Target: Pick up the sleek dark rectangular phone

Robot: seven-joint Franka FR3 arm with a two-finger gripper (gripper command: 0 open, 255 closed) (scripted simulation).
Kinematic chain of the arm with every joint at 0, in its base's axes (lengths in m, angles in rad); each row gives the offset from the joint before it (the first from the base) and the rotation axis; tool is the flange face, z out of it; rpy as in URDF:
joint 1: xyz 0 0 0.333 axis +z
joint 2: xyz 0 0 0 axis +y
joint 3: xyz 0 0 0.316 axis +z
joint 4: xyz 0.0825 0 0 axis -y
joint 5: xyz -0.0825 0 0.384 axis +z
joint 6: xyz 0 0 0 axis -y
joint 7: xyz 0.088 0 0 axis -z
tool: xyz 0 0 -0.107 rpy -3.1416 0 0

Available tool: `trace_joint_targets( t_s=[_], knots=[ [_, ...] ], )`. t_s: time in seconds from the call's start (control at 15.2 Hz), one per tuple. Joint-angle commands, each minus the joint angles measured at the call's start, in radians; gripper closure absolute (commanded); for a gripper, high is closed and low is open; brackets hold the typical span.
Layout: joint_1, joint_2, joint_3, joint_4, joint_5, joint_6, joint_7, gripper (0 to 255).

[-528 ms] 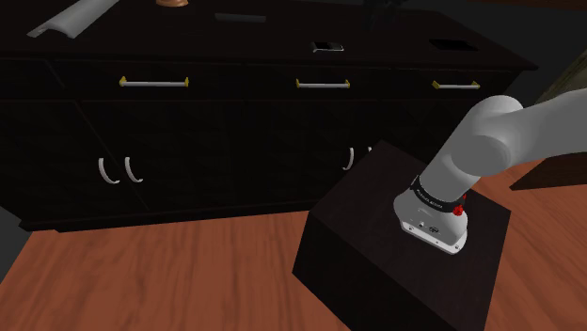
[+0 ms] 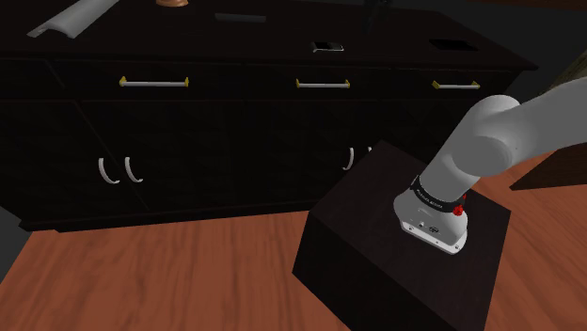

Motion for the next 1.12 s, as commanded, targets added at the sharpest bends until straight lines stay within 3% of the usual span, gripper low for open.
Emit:
trace_joint_targets(
  t_s=[0.0, 0.4, 0.79, 1.06],
  knots=[
    [0.012, 0.061, -0.048, 0.015, -0.016, 0.036, -0.099, 0],
    [0.051, 0.278, -0.18, 0.129, -0.025, 0.109, -0.385, 0],
    [0.082, 0.535, -0.277, 0.302, 0.031, 0.148, -0.677, 0],
    [0.081, 0.568, -0.283, 0.288, 0.041, 0.189, -0.709, 0]
  ],
)
